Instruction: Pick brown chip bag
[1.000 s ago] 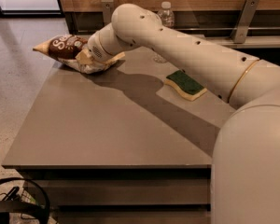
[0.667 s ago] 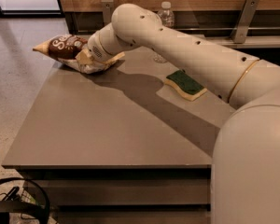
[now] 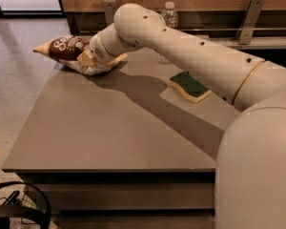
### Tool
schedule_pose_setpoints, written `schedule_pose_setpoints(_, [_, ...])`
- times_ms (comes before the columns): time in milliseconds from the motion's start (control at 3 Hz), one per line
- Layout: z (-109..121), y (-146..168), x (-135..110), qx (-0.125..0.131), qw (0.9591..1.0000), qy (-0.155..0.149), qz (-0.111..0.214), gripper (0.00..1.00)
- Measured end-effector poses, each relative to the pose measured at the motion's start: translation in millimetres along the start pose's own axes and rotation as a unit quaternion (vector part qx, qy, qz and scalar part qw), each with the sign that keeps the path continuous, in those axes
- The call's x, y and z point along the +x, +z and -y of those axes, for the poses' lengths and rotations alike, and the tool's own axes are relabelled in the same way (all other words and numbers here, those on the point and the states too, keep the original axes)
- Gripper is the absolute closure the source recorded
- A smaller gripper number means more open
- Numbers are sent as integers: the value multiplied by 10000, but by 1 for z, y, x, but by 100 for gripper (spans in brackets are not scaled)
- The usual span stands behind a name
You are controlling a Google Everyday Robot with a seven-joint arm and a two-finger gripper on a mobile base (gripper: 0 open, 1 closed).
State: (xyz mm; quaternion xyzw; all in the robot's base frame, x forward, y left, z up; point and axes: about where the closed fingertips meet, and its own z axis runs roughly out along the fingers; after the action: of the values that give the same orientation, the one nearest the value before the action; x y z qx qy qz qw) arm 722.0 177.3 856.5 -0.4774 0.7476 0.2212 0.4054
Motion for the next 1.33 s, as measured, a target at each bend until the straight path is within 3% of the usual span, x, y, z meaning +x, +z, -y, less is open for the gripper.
schedule_pose_setpoints(1000, [0, 0, 0, 0, 10000, -3, 2, 100])
schedule_pose_setpoints(1333, [-11, -26, -29, 70, 9991, -355, 202, 100])
